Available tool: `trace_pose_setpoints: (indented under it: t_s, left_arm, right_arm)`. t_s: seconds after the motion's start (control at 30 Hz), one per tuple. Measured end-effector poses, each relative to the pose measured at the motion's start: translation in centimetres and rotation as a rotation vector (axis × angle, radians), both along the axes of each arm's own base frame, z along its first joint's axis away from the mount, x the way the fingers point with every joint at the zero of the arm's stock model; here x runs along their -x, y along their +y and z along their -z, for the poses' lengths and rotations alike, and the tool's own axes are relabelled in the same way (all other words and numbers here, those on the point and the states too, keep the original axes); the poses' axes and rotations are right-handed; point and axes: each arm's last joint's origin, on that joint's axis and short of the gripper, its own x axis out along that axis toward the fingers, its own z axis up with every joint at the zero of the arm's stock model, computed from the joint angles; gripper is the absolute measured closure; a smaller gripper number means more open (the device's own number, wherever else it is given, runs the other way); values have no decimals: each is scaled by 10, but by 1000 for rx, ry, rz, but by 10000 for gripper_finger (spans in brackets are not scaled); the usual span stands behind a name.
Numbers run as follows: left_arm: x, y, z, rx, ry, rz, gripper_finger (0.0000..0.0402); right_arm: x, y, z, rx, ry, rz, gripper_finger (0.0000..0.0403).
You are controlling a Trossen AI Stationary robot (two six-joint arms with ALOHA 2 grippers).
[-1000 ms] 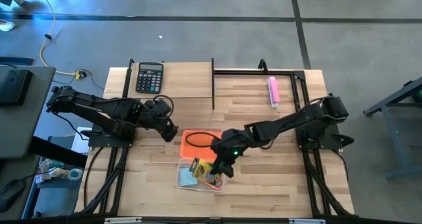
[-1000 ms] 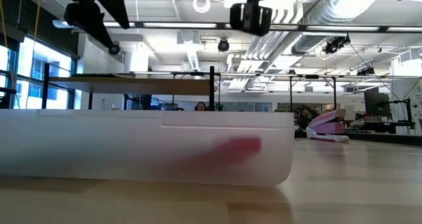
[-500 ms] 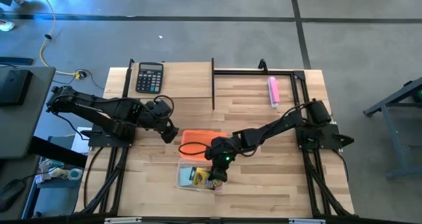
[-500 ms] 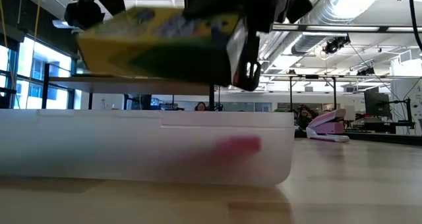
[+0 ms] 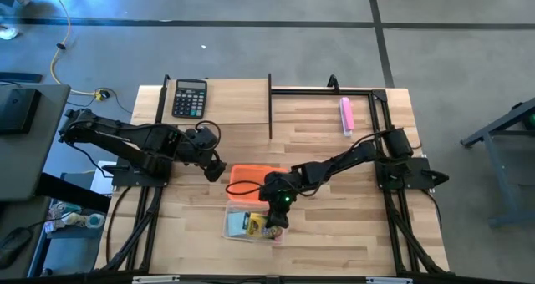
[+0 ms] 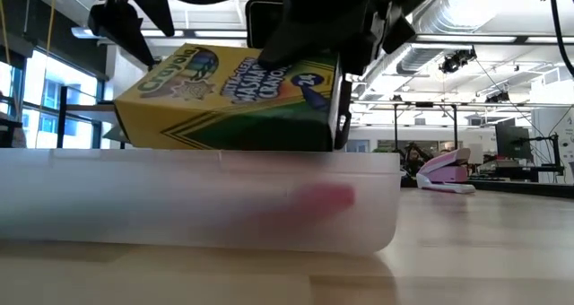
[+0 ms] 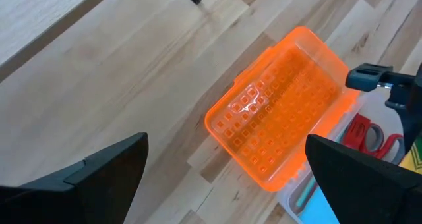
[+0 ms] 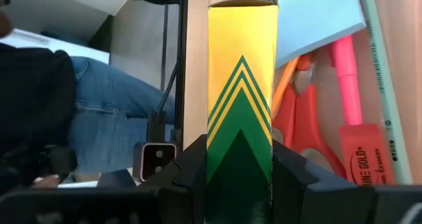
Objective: Pack school essentials
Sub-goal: Put the yellow crayon box in the orange supply box
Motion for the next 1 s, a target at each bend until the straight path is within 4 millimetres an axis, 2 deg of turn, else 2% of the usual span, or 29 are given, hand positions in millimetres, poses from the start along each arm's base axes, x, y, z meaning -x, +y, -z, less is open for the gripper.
trace_pose_setpoints:
  t_s: [0.27,0.6,0.8,1.0]
  left_arm:
    - [0,0,0,-7,4,12,3]
    - [0,0,0,-7,3,13,3]
    - [0,0,0,-7,3,13,3]
    - [0,0,0,-11,6,20,3]
  right_arm:
    - [0,-1,0,26,-22,-15,290]
    - [2,-5,4,50,22,17,230]
    - [3,-12,4,34,72,40,226]
    - [4,-13,-7,14,63,55,226]
